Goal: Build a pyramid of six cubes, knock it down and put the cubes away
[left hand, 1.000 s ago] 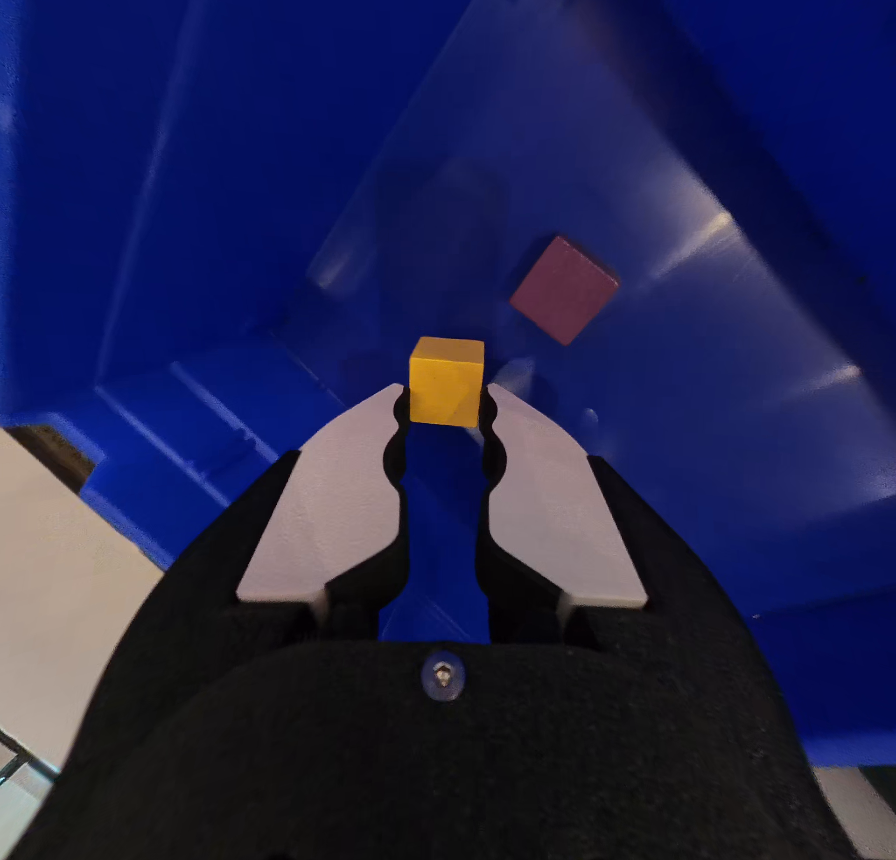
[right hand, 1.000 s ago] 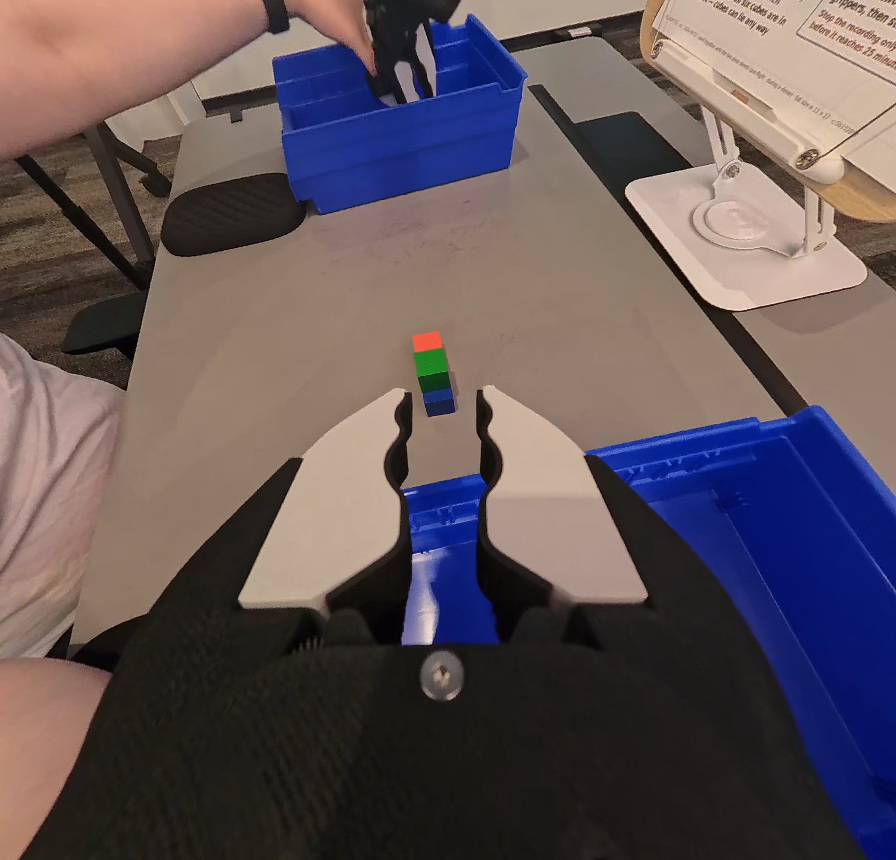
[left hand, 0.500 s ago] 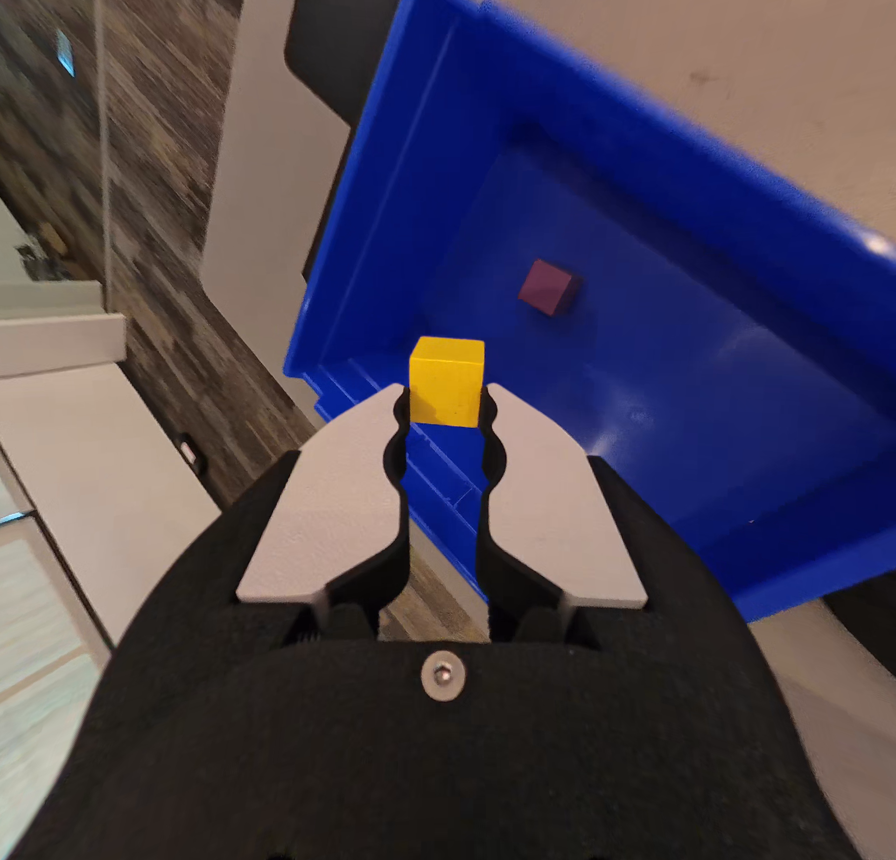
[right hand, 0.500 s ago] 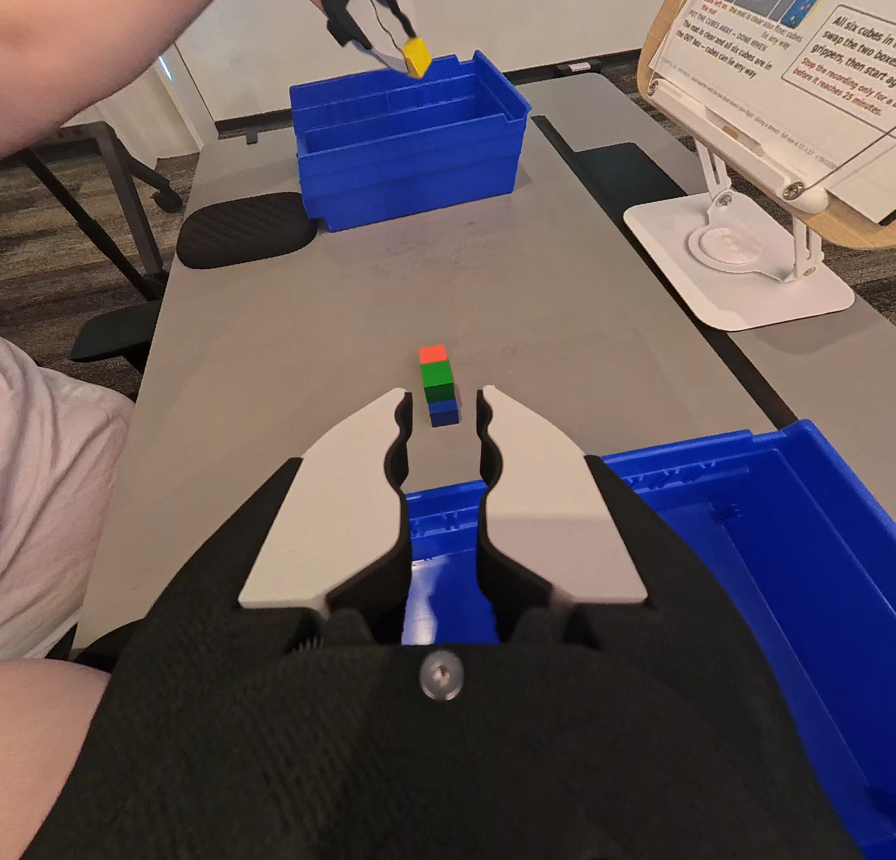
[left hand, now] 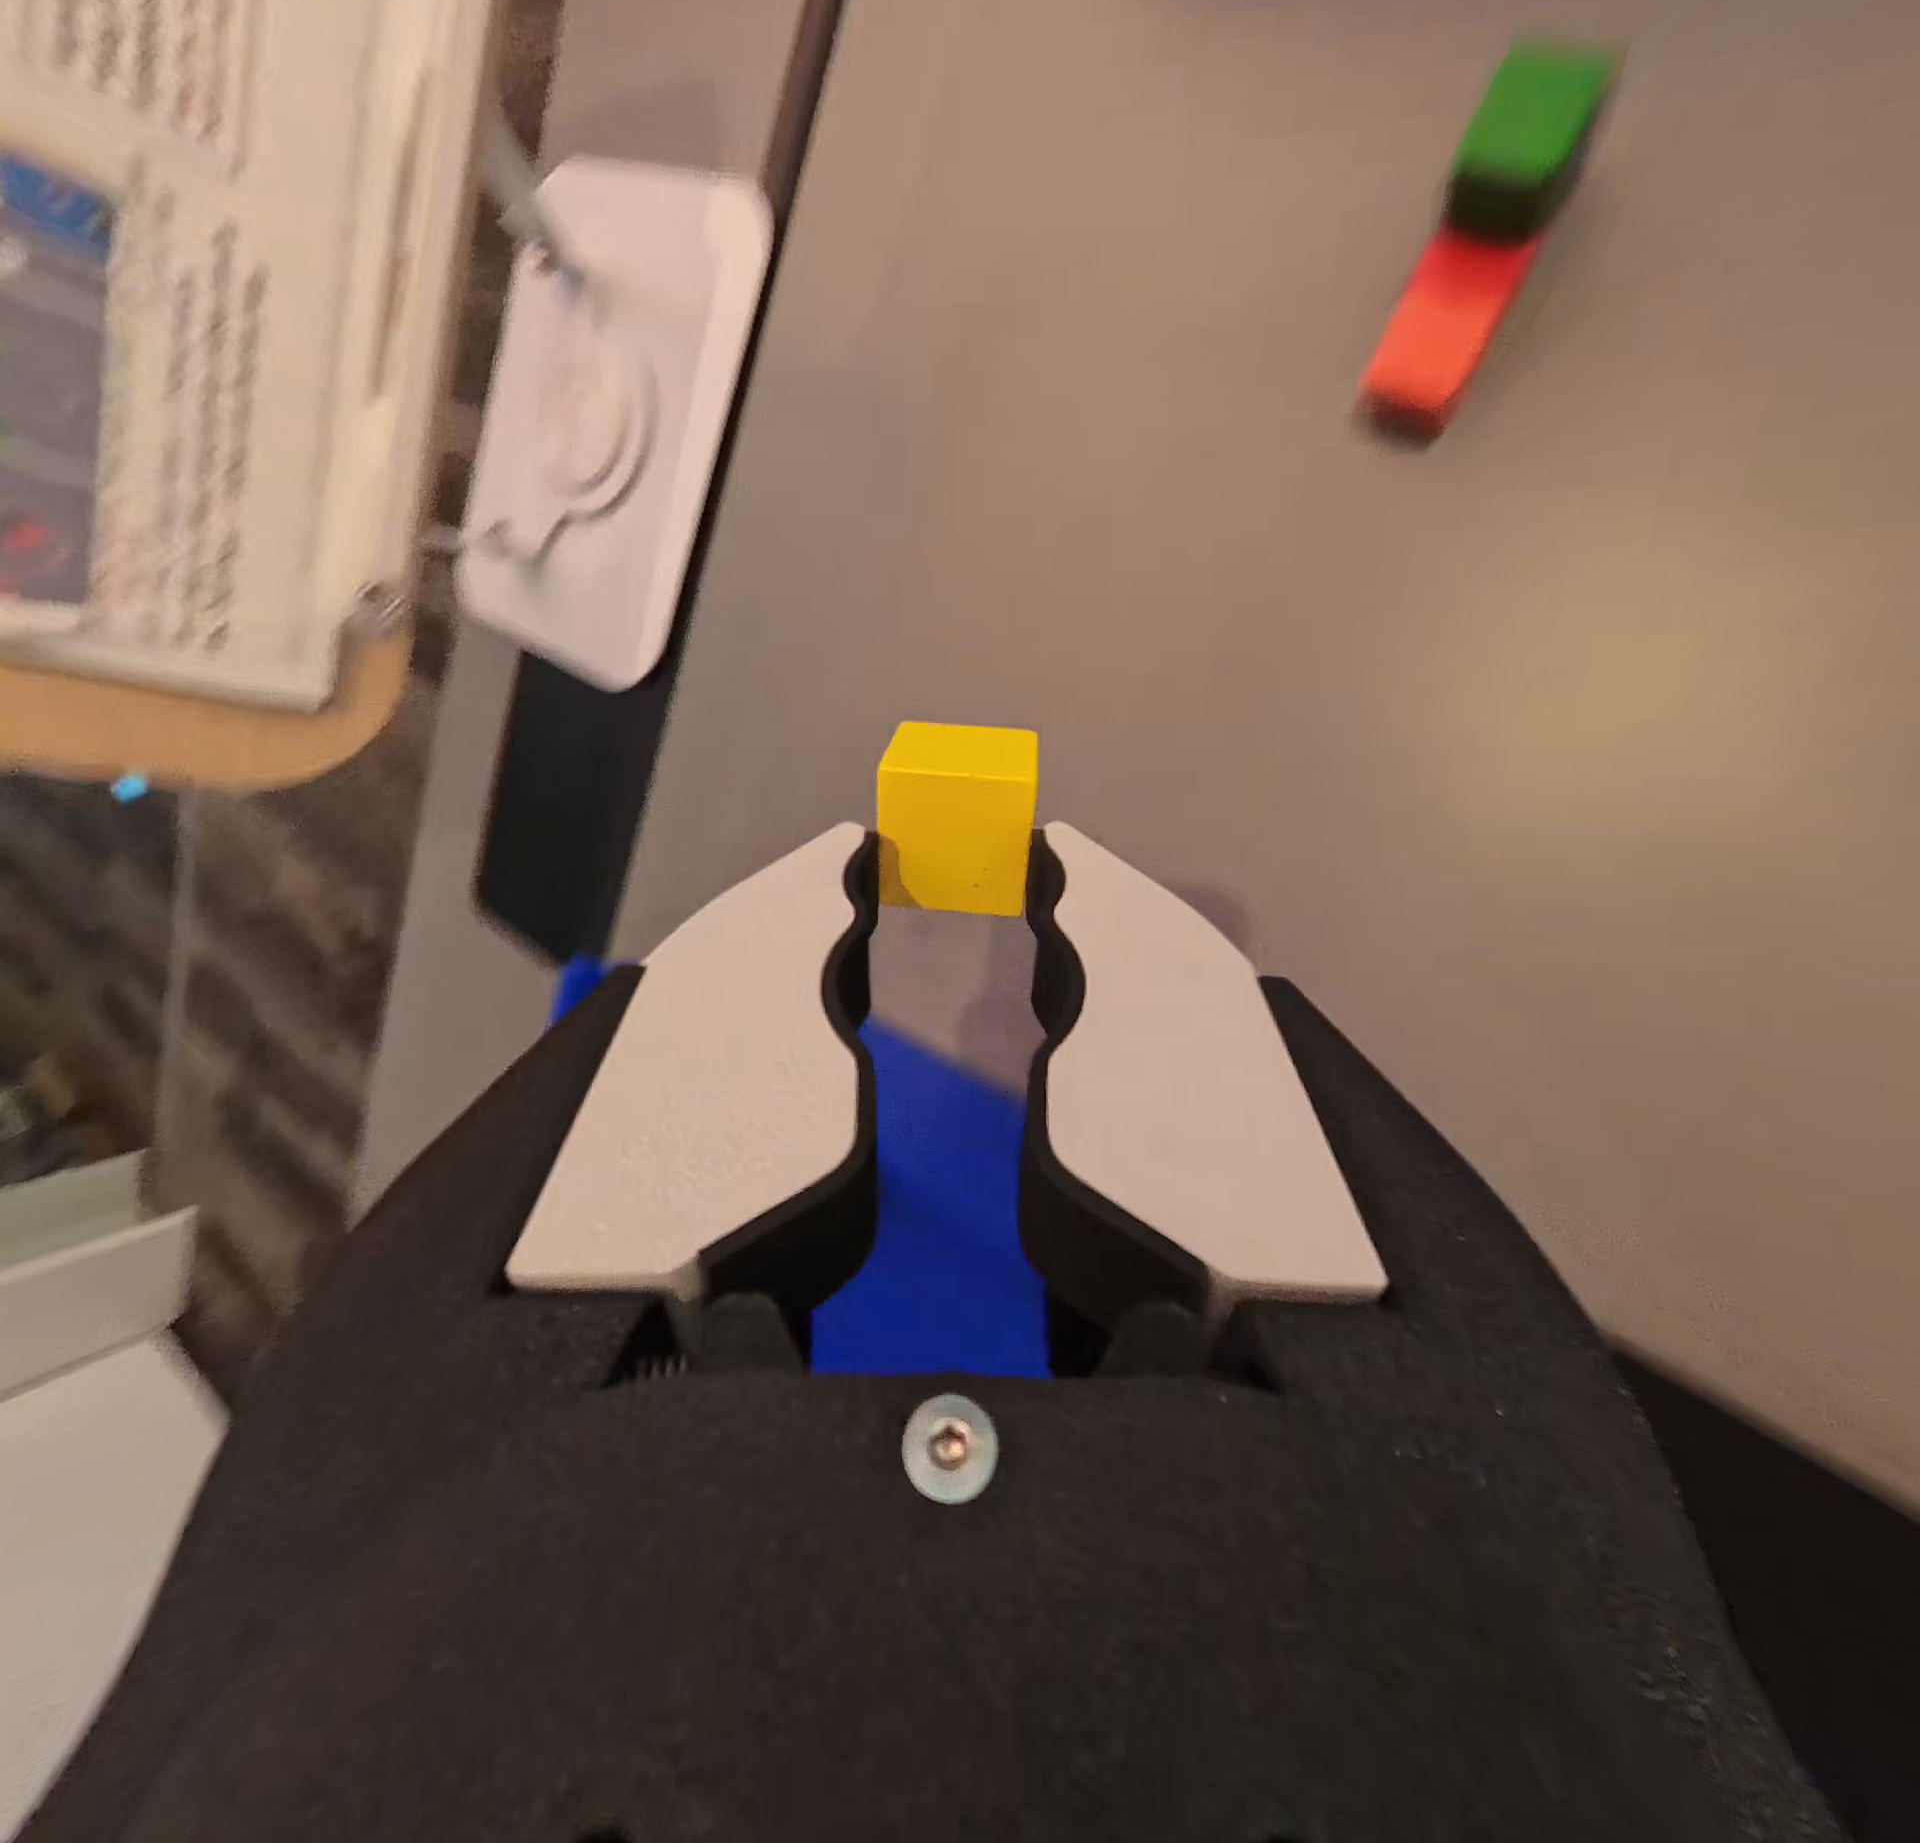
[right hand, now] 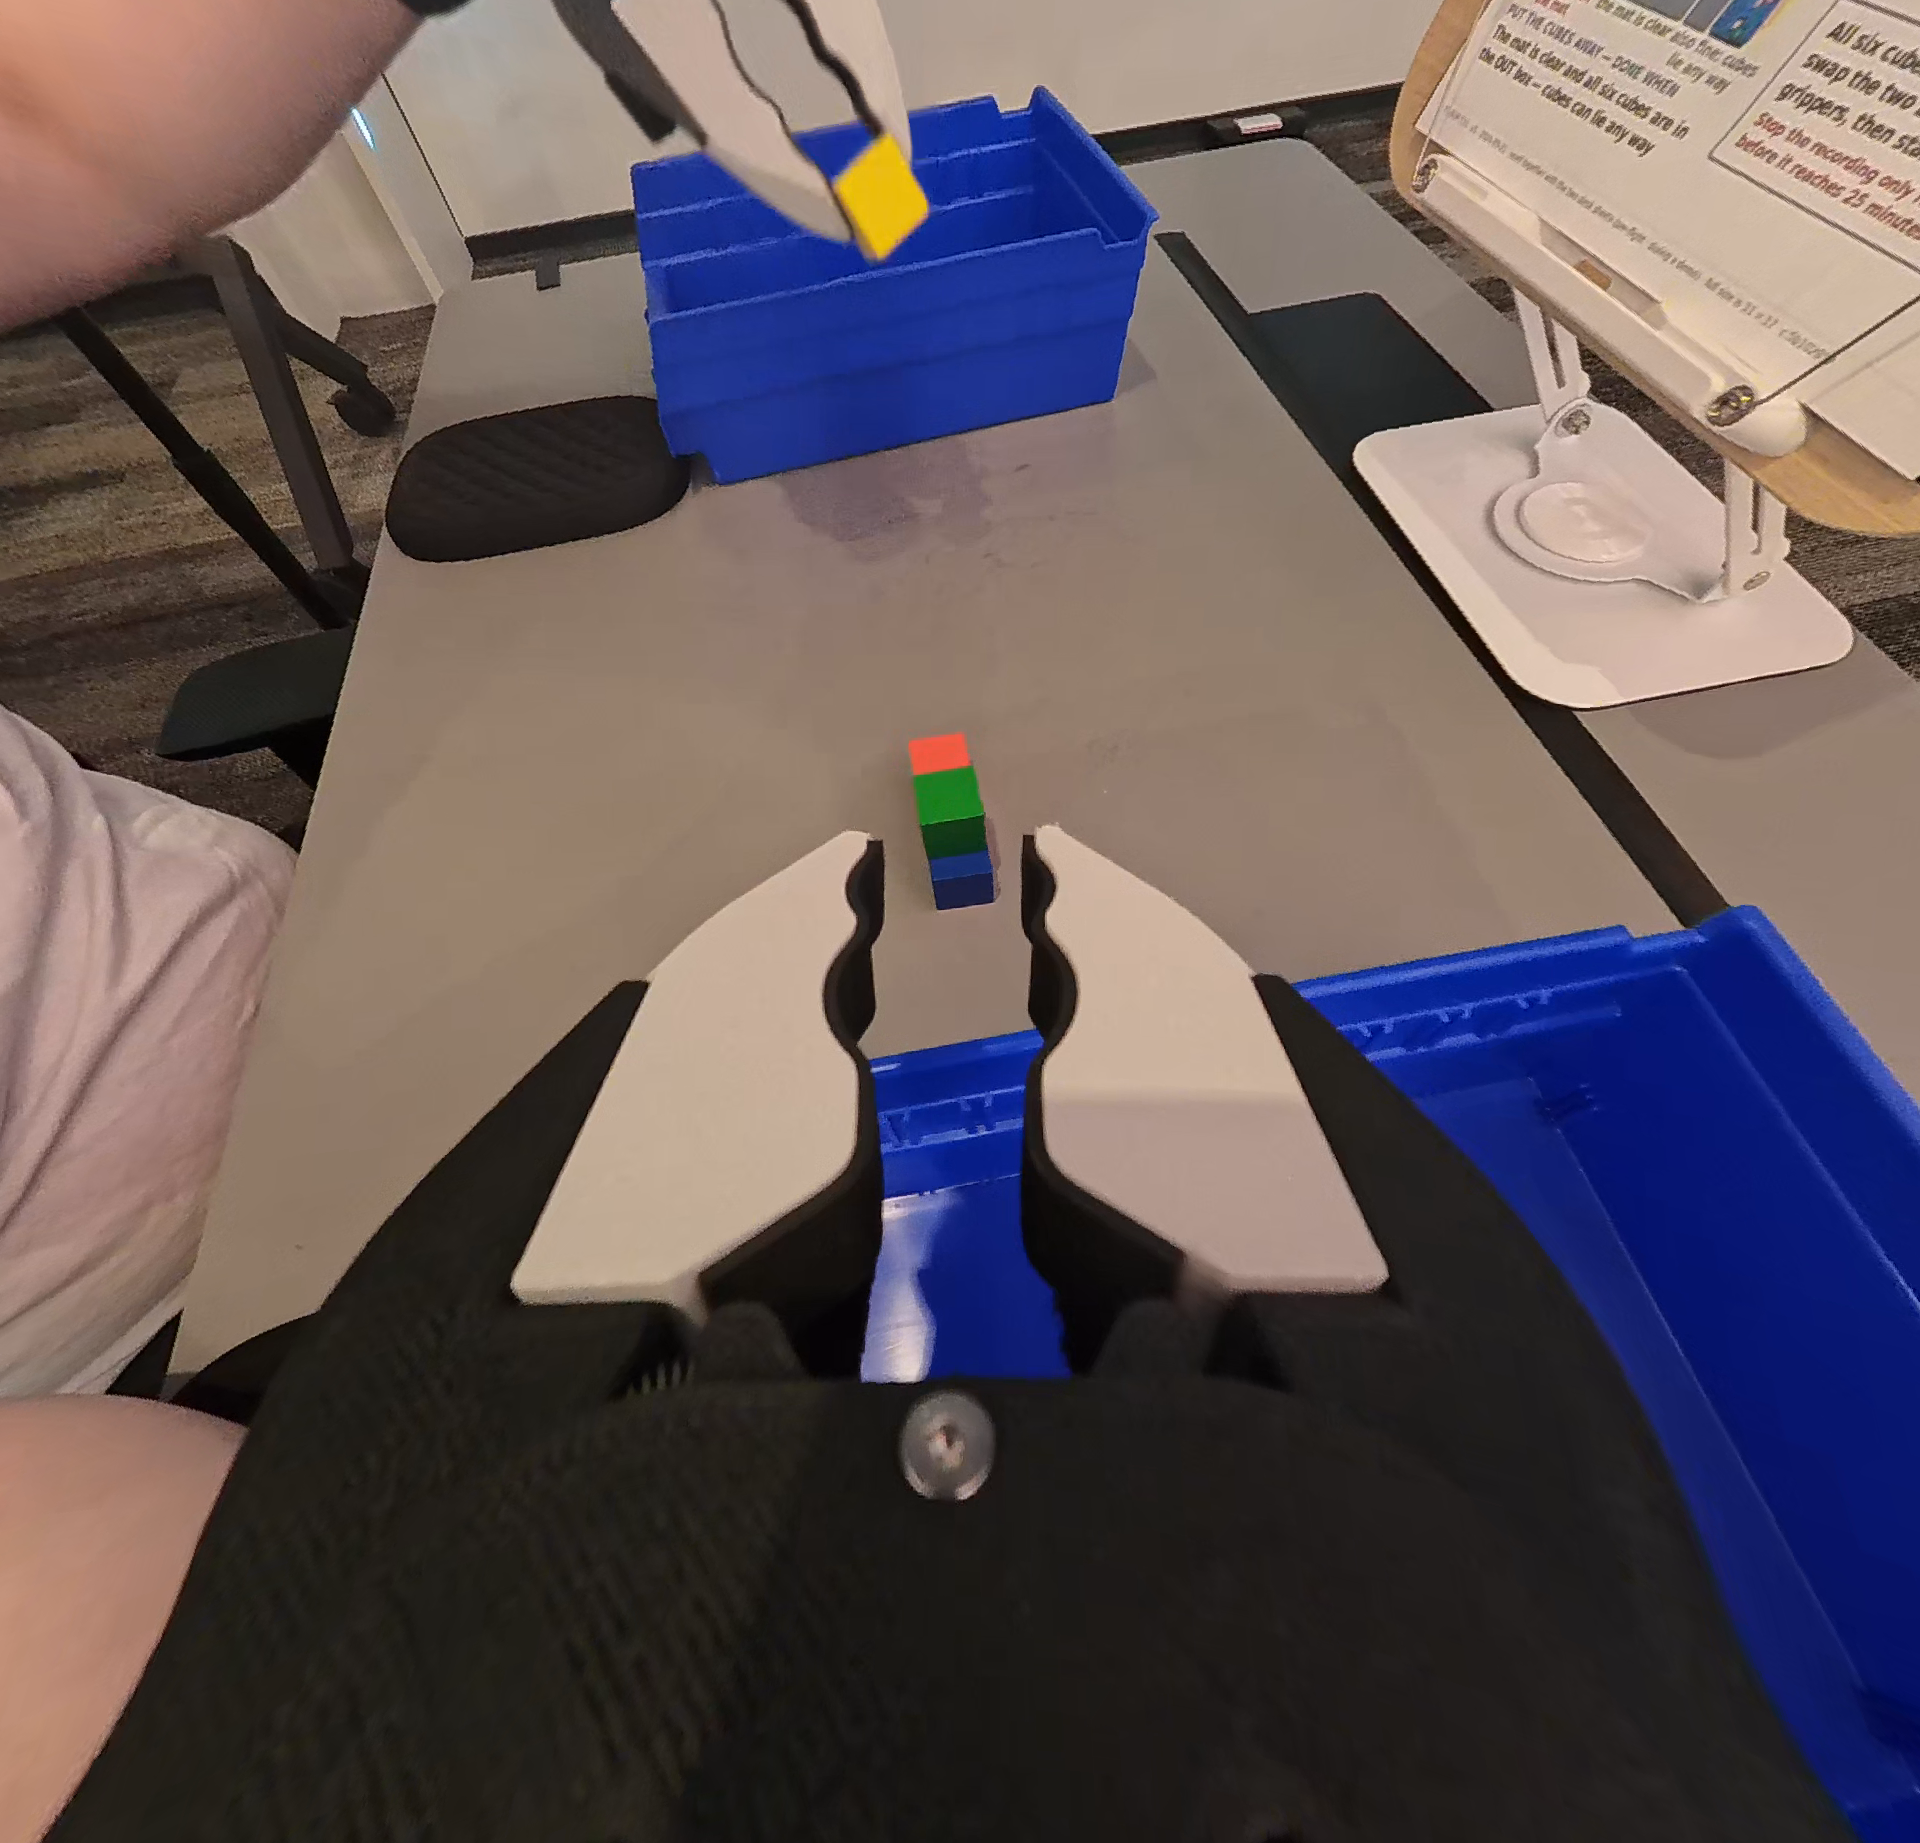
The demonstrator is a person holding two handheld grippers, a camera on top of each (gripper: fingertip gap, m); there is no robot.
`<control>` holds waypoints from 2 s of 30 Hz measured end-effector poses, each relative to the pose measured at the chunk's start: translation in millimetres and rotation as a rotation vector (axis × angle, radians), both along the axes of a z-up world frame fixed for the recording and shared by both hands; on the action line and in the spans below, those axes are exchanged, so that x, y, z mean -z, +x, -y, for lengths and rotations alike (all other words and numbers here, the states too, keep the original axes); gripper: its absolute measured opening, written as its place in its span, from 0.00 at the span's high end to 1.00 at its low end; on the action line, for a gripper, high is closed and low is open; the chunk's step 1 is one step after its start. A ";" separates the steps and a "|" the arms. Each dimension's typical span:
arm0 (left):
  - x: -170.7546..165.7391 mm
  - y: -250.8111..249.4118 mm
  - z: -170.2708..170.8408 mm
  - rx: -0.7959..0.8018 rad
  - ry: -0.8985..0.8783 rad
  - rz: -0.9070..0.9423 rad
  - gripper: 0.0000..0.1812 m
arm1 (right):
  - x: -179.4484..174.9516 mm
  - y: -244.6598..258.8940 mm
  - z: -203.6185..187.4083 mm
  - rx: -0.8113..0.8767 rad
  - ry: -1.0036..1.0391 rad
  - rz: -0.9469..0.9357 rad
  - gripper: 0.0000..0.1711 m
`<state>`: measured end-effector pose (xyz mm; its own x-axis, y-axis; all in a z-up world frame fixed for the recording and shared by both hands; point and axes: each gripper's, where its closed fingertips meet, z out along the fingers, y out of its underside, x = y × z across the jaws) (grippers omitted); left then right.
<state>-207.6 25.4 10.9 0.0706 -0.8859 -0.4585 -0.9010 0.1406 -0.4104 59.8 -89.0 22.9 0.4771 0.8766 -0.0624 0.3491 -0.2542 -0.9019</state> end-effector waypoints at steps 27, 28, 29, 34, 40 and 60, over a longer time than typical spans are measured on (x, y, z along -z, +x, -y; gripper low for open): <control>134.5 137.3 63.9 0.214 -0.278 -0.420 0.85 | -4.0 5.5 2.7 -0.012 0.013 -0.036 0.85; 134.2 138.4 63.6 0.213 -0.277 -0.416 0.85 | -3.6 5.7 2.4 -0.012 0.012 -0.036 0.85; 134.0 139.0 62.9 0.208 -0.277 -0.415 0.85 | -3.4 5.8 2.3 -0.012 0.011 -0.036 0.85; 134.6 139.9 64.8 0.215 -0.287 -0.418 0.85 | -2.2 5.2 2.4 -0.015 0.005 -0.032 0.84; 134.7 141.4 64.5 0.214 -0.291 -0.415 0.85 | -1.3 4.7 2.2 -0.015 -0.001 -0.026 0.84; 132.8 141.4 63.5 0.235 -0.279 -0.395 0.85 | 5.7 4.0 2.9 -0.027 -0.037 -0.007 0.84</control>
<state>-66.3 -38.2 -121.9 -0.2749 -0.9490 -0.1545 -0.9516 0.2915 -0.0970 63.8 -92.0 17.1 0.4524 0.8864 -0.0980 0.3504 -0.2777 -0.8945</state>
